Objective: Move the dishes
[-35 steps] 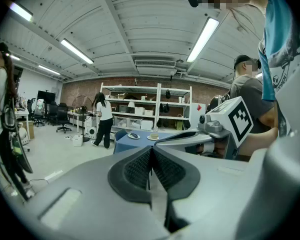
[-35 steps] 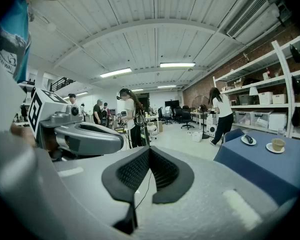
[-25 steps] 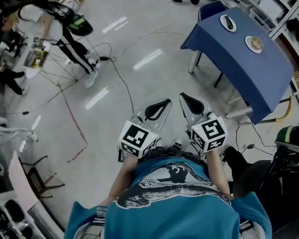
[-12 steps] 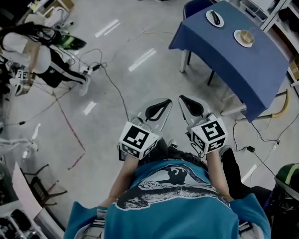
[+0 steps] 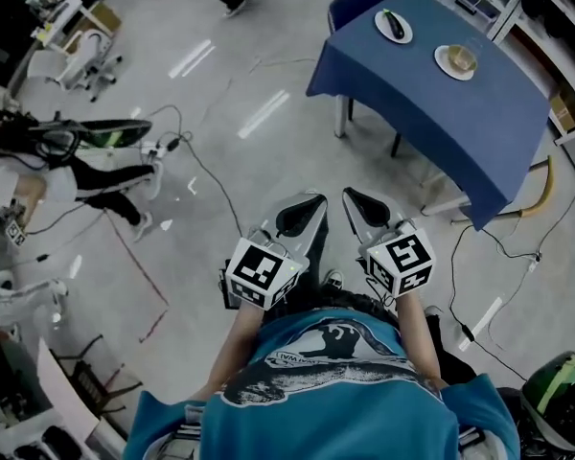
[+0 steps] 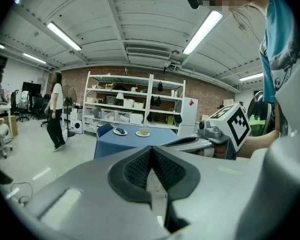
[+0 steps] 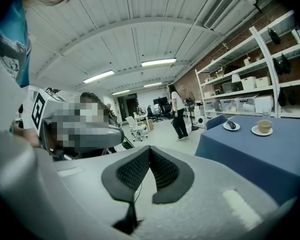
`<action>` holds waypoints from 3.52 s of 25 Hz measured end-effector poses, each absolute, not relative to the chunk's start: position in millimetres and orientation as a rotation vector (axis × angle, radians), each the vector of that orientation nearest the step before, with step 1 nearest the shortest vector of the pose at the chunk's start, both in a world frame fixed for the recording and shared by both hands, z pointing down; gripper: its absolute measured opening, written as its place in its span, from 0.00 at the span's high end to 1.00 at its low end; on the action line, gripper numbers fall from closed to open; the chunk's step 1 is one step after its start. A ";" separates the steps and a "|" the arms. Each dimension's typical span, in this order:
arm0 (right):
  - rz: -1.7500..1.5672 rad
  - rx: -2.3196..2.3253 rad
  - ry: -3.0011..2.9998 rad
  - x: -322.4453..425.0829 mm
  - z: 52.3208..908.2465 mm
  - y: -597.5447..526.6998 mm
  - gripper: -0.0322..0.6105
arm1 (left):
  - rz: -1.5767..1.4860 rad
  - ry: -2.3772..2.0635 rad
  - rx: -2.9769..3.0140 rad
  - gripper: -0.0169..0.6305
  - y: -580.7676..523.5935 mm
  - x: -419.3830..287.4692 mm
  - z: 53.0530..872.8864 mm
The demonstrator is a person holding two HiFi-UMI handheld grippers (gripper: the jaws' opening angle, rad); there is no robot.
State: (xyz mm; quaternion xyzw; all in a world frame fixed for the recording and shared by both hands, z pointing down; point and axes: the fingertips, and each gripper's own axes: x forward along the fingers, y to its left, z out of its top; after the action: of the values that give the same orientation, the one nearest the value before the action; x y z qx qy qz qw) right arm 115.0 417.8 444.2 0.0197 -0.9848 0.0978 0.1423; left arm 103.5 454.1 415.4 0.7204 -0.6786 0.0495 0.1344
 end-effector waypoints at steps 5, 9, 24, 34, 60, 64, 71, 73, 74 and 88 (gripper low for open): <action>0.277 0.134 -2.842 86.9 452.3 370.3 0.95 | 0.102 -1.903 2.138 0.95 408.8 71.4 426.6; 0.261 0.201 -2.838 46.4 452.3 328.7 0.95 | 0.136 -1.856 2.201 0.95 363.0 29.9 426.3; 0.311 0.489 -2.824 -78.4 439.0 207.7 0.95 | 0.120 -1.659 2.384 0.95 235.5 -108.5 412.4; 0.342 0.665 -2.767 -80.3 446.5 178.6 0.95 | 0.101 -1.476 2.495 0.95 192.8 -108.1 415.0; 0.395 1.029 -2.653 54.1 467.8 -56.7 0.92 | 0.134 -1.384 2.516 0.95 24.4 -42.6 425.9; 0.376 1.056 -2.590 83.7 487.5 -107.5 0.83 | 0.179 -1.376 2.553 0.95 -4.8 -17.6 426.1; 0.409 1.063 -2.481 114.4 523.1 -189.3 0.57 | 0.275 -1.403 2.560 0.95 -39.2 4.5 427.6; 0.427 1.043 -2.463 116.7 533.8 -205.6 0.53 | 0.289 -1.423 2.549 0.95 -46.8 7.8 426.4; 0.436 1.031 -2.460 117.0 537.9 -211.9 0.52 | 0.298 -1.433 2.544 0.95 -50.0 9.3 425.9; 0.386 0.994 -2.438 91.5 580.0 -253.3 0.52 | 0.391 -1.456 2.487 0.95 -49.7 9.1 436.3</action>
State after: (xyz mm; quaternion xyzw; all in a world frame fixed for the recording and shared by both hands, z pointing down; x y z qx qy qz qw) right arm 91.5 -253.3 580.0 0.3629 -0.8898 0.1410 0.2380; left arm 9.1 -49.7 436.3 0.8494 -0.4971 0.1334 0.1164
